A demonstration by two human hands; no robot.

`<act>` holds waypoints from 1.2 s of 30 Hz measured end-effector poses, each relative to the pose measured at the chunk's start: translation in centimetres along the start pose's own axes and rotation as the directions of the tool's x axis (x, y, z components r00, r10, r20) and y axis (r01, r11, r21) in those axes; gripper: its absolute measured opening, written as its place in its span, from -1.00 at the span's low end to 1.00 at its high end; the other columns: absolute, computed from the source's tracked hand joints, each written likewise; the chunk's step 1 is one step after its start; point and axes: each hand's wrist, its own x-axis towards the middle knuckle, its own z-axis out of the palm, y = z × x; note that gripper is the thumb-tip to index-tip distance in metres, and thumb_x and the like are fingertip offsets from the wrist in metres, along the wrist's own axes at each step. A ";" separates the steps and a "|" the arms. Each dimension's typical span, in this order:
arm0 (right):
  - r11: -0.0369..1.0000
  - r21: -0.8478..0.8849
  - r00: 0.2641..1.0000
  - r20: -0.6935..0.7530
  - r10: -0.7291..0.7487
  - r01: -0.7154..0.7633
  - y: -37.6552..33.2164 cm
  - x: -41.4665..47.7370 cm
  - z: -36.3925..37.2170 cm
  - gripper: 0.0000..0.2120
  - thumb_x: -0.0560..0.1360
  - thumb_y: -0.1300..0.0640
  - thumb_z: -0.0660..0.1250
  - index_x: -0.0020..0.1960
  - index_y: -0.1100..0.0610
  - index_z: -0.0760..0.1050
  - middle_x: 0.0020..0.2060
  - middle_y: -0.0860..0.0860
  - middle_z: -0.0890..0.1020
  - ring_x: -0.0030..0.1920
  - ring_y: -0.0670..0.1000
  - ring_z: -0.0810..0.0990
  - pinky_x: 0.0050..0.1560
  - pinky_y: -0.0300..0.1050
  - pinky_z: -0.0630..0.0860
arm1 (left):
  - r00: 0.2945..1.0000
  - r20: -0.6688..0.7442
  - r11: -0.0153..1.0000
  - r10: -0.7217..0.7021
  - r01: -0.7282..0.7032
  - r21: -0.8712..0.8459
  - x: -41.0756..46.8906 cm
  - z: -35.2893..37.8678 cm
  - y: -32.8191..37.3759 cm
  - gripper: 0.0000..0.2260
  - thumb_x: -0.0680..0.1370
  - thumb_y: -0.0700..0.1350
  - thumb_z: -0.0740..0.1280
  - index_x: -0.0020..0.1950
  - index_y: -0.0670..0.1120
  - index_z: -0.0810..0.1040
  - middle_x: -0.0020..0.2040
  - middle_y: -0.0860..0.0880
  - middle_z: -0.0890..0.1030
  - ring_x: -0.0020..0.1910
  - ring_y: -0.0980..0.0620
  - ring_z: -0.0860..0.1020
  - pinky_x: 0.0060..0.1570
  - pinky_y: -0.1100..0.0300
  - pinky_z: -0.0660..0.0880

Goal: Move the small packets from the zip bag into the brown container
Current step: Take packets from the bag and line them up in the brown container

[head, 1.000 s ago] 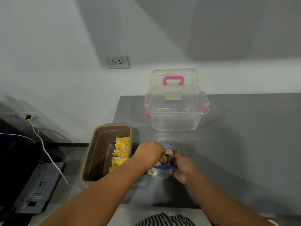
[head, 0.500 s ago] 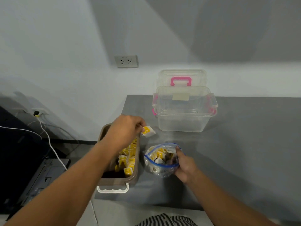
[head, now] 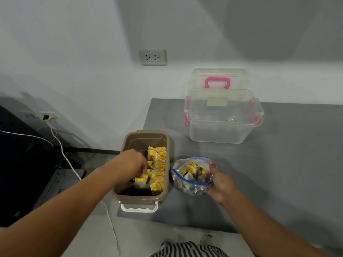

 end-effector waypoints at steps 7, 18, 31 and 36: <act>1.000 0.015 1.000 -0.006 0.018 -0.018 0.1 -0.5 0.0 -0.62 0.60 -0.02 0.33 0.24 0.27 0.54 0.16 0.25 0.67 0.18 0.27 0.66 -0.03 0.25 0.67 | 0.990 0.140 1.000 -0.018 0.020 -0.014 1.7 2.5 0.5 -0.86 0.49 -0.23 0.34 -0.17 -0.09 0.69 -0.31 0.09 0.55 -0.25 0.10 0.55 -0.23 0.34 0.42; 0.999 0.028 1.000 0.016 0.019 -0.019 0.0 -0.8 0.0 -0.68 0.63 0.01 0.29 0.21 0.25 0.54 0.06 0.21 0.72 0.08 0.25 0.70 -0.05 0.23 0.66 | 0.992 0.104 0.997 -0.067 0.062 0.050 3.2 3.2 0.9 -0.84 0.56 -0.17 0.31 -0.05 -0.06 0.71 -0.08 0.00 0.67 -0.05 0.04 0.62 0.10 0.13 0.58; 0.998 0.053 0.999 0.026 0.044 -0.045 0.4 -0.1 0.0 -0.67 0.60 0.01 0.33 0.21 0.24 0.55 0.19 0.23 0.66 0.25 0.25 0.62 0.16 0.32 0.59 | 0.980 0.068 0.972 -0.188 0.177 0.152 3.1 3.8 1.1 -0.60 0.48 0.00 0.49 0.24 -0.11 0.53 0.05 -0.07 0.66 0.01 -0.01 0.63 0.08 0.12 0.59; 0.998 0.050 0.999 0.040 0.036 -0.038 0.5 -0.6 -0.1 -0.67 0.61 0.01 0.31 0.21 0.25 0.55 0.15 0.23 0.68 0.19 0.24 0.66 0.05 0.25 0.65 | 0.952 0.130 0.961 -0.277 0.276 0.024 3.1 4.6 1.8 -0.45 0.62 -0.08 0.31 0.52 -0.20 0.16 0.24 -0.13 0.56 0.18 -0.08 0.57 0.24 0.05 0.51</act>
